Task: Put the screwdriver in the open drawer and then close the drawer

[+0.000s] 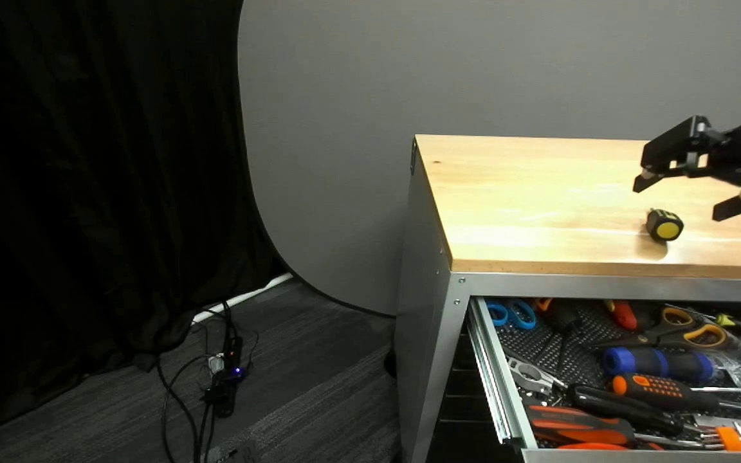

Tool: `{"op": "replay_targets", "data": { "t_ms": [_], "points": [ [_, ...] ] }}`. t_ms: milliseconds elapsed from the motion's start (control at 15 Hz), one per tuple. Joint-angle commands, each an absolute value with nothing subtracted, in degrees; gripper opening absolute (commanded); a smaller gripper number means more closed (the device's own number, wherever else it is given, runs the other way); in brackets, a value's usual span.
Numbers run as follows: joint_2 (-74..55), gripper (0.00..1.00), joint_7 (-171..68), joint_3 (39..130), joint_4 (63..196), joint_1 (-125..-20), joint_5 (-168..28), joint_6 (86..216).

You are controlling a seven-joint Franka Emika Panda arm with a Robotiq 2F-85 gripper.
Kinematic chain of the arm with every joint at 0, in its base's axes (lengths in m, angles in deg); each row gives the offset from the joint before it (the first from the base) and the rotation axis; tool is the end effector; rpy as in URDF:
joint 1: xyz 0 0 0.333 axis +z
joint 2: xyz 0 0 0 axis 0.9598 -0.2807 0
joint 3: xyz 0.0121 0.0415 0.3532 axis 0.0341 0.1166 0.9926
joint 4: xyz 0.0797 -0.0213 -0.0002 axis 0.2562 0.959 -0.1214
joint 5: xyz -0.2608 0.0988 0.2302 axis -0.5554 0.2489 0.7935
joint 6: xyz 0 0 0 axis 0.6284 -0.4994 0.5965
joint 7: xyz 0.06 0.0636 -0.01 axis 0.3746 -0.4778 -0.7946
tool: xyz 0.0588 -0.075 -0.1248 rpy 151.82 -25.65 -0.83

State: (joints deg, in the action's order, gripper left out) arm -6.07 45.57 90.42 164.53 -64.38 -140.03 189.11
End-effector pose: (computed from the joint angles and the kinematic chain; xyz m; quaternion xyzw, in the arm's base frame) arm 0.5471 0.1714 0.3256 -0.9310 0.1684 -0.3192 0.0552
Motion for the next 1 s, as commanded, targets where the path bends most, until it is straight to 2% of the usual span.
{"op": "replay_targets", "data": {
  "t_ms": [0, 533, 600, 667, 933],
  "points": [
    [-10.42, 1.0, 56.57, 88.98, 159.47, -61.21, -149.03, 186.86],
    [-15.53, 1.0, 76.36, 90.04, 155.0, -58.27, -167.9, 174.2],
    [-15.99, 0.75, 77.15, 90.06, 155.15, -58.02, -168.62, 172.66],
    [-16.43, 0.74, 78.35, 90.02, 155.23, -57.67, -169.74, 170.79],
    [-16.72, 0.42, 82.28, 90.12, 156.46, -56.72, -172.45, 164.75]
  ]
}}
